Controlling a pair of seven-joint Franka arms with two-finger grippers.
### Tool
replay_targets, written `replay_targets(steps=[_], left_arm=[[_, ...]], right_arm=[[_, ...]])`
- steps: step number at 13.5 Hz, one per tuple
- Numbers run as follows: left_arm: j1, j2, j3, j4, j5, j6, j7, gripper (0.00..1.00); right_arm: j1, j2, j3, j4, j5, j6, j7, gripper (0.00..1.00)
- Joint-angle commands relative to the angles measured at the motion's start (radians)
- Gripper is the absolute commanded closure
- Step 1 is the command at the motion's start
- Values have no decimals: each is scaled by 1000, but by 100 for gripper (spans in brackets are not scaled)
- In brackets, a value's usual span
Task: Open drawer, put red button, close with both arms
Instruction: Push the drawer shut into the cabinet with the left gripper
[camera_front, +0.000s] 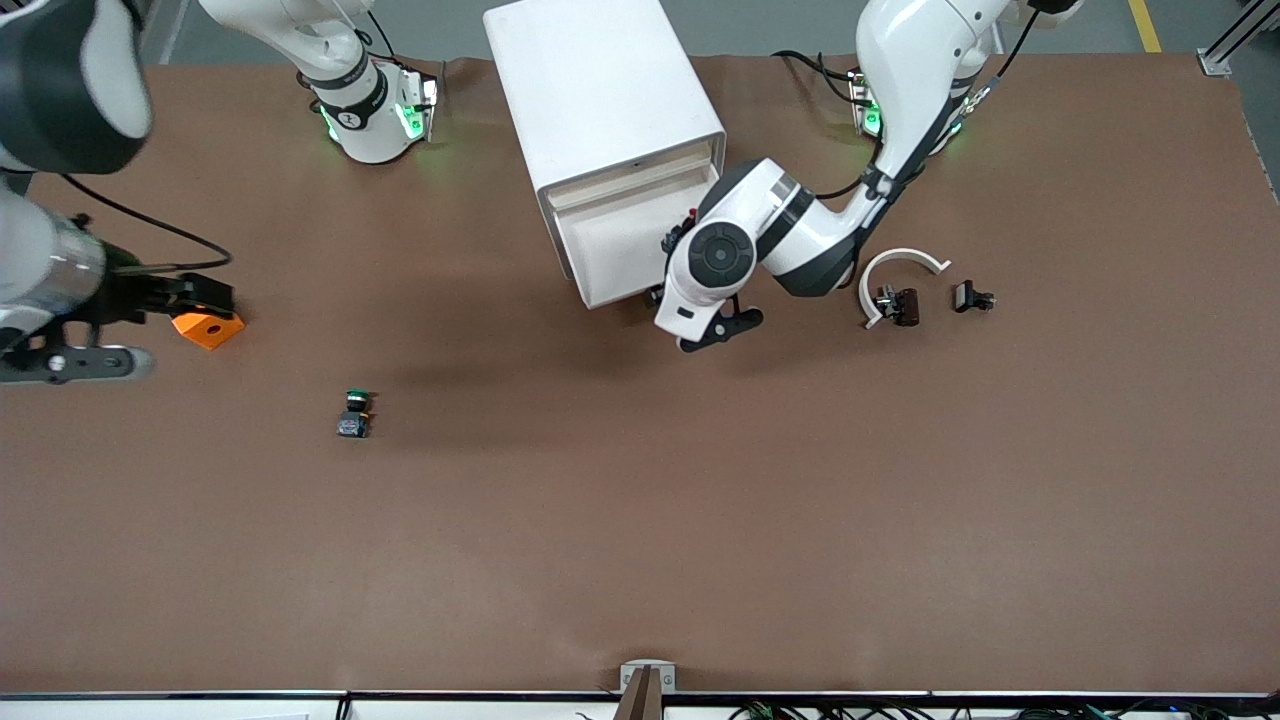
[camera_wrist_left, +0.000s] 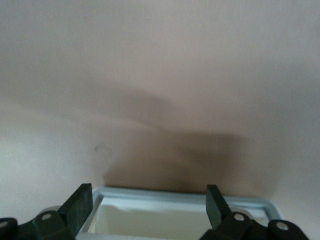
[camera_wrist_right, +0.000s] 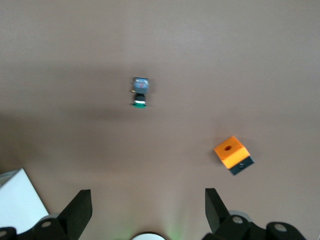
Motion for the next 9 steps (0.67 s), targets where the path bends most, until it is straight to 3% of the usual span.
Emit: replay_targets(steps=[1,5,9], left_arm=[[1,-15,-59,-10,-16,-37,-20,0],[-5,-3,-130,-10,-22,-40,-45,0],[-21,11,-134,-9,-82,-40,-46,0]], right_arm=[[-56,-35,18,-8,-7,-15,-49,0],[-67,-30,8,60,-48,-17,-40,0],[-65,-30,3,60,-33,-47,-38,0]])
